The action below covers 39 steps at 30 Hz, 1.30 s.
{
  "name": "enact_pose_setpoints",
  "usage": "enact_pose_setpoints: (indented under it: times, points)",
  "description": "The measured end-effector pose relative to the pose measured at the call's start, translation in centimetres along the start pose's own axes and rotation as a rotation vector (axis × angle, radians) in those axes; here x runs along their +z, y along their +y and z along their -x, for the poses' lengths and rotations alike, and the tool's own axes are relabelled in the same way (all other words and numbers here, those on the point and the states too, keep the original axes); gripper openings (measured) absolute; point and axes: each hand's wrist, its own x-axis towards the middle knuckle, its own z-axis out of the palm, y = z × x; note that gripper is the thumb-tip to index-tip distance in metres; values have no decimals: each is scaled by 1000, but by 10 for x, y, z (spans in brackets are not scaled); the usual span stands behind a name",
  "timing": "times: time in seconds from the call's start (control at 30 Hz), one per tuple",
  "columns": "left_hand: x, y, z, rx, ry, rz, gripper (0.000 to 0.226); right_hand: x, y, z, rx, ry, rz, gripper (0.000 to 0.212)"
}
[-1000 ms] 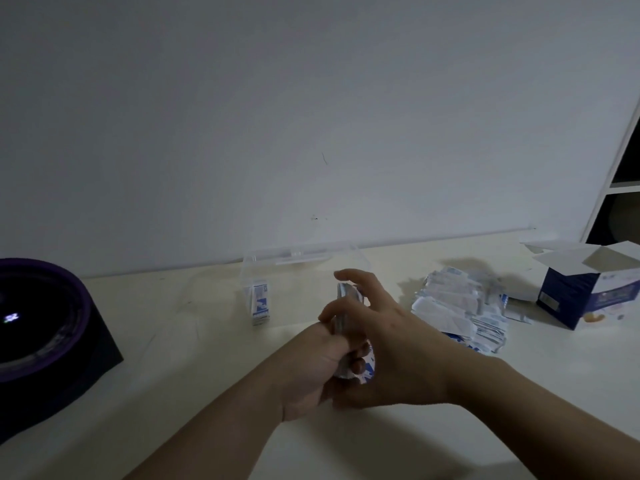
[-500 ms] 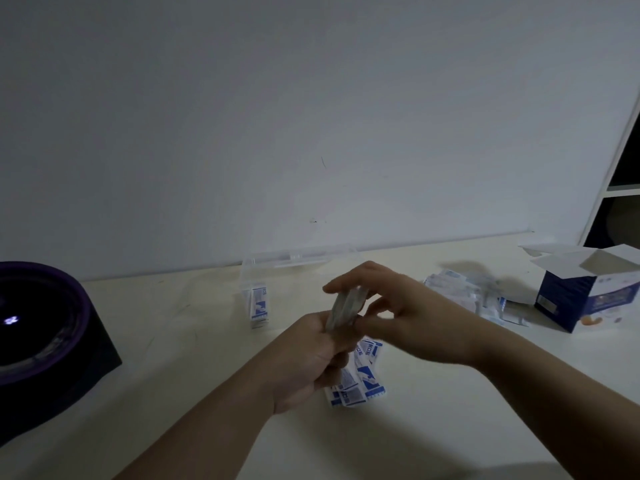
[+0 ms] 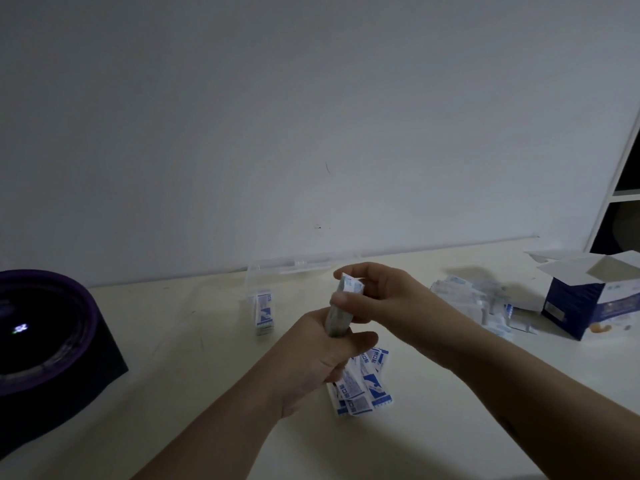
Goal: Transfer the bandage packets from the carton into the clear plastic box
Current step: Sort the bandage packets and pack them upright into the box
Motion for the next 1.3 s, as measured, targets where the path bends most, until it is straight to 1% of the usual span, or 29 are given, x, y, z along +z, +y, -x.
enact_pose_setpoints:
  times: [0.03,0.07,0.17,0.23,0.3,0.37,0.43,0.5,0.57,0.63,0.67,0.7,0.77,0.8,0.87,1.0,1.1,1.2,1.3]
  points:
    - [1,0,-1,27,30,-52,6,3,-1,0,-1,35,73,45]
    - [2,0,-1,57,56,-85,6,7,-2,0,-19,66,145,45]
    - [4,1,-3,101,101,-152,13,14,-7,1,-97,103,255,24]
    - [4,2,-2,75,113,-185,17,14,-7,0,-105,98,299,14]
    - [2,2,0,30,107,-179,16,15,-6,0,-117,90,336,9]
    - [1,2,2,7,94,-180,17,18,-6,0,-144,85,362,6]
    - [1,0,3,12,97,-184,23,20,-9,2,-179,77,400,7]
    - [0,1,1,36,108,-154,24,14,-13,3,-208,37,364,17]
    - [-5,4,-1,62,65,-118,15,1,-14,0,-189,-16,225,29]
    - [-12,8,-3,87,9,-96,7,-12,-14,-4,-136,-51,76,33]
    - [-16,9,-5,91,4,-78,6,-15,-14,-5,-115,-75,44,31]
    - [-19,10,-8,88,-3,-62,9,-16,-13,-6,-102,-95,65,28]
    - [-24,11,-12,68,-47,-23,28,-14,-11,-10,-83,-118,167,24]
    - [-25,12,-14,54,-84,6,34,-11,-10,-12,-71,-116,203,23]
    - [-25,18,-18,50,-128,86,32,-7,-11,-17,-60,-80,219,20]
    - [-27,32,-26,59,-83,158,32,-4,-17,-27,-98,21,219,7]
    - [-35,39,-32,85,-65,166,33,0,-21,-38,-105,56,106,7]
    - [-46,41,-36,109,-45,147,33,4,-23,-51,-93,29,-55,13]
    - [-57,41,-41,123,-15,136,32,12,-23,-66,-88,9,-129,19]
